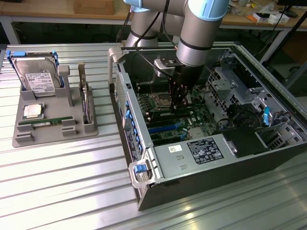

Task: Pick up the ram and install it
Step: 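Insert the ram into the slot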

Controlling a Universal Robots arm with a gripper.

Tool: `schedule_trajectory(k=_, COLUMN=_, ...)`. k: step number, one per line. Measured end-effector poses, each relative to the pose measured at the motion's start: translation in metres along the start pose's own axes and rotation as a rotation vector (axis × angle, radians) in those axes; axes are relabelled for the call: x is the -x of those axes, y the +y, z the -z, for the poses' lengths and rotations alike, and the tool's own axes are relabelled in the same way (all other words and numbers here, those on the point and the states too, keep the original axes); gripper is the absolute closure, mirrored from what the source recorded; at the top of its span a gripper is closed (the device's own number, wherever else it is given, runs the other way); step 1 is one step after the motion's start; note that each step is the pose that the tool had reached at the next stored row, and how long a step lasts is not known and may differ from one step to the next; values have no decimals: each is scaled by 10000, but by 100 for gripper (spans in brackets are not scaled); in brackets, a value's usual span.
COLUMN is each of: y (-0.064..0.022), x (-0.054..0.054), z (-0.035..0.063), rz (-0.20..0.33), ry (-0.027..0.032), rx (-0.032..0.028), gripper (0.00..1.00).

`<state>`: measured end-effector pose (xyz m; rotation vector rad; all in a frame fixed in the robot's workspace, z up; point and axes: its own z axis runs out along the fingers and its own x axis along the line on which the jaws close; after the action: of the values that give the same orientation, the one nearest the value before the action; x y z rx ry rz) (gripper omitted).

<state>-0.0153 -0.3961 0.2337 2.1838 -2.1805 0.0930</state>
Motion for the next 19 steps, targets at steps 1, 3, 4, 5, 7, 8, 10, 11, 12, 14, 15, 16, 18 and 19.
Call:
schedule_trajectory(k=1, y=1, x=0, z=-7, rz=-6, ry=2, rx=2, gripper=87)
schedule_trajectory(k=3, y=1, x=1, z=-24, rz=-17, ry=6, rx=2, gripper=87)
schedule_trajectory(k=4, y=0, x=1, z=-24, rz=-26, ry=5, rx=2, gripper=87)
schedule_trajectory(k=5, y=0, x=2, z=-25, rz=-38, ry=3, rx=3, gripper=87)
schedule_trajectory(k=7, y=0, x=2, z=-25, rz=-60, ry=3, rx=5, gripper=87)
schedule_trajectory(k=8, y=0, x=2, z=-25, rz=-64, ry=3, rx=5, gripper=87)
schedule_trajectory(k=10, y=0, x=2, z=-25, rz=-80, ry=3, rx=6, gripper=87)
schedule_trajectory(k=11, y=0, x=2, z=-25, rz=-87, ry=4, rx=7, gripper=87)
schedule_trajectory(k=12, y=0, x=2, z=-25, rz=-95, ry=4, rx=8, gripper=87)
schedule_trajectory(k=14, y=0, x=2, z=-25, rz=-119, ry=4, rx=10, gripper=87)
schedule_trajectory(k=15, y=0, x=2, z=-25, rz=-129, ry=3, rx=10, gripper=87)
schedule_trajectory(k=16, y=0, x=2, z=-25, rz=-134, ry=3, rx=11, gripper=87)
schedule_trajectory(k=18, y=0, x=2, z=-25, rz=-150, ry=3, rx=12, gripper=87)
schedule_trajectory(k=19, y=0, x=2, z=-25, rz=-161, ry=3, rx=13, gripper=87)
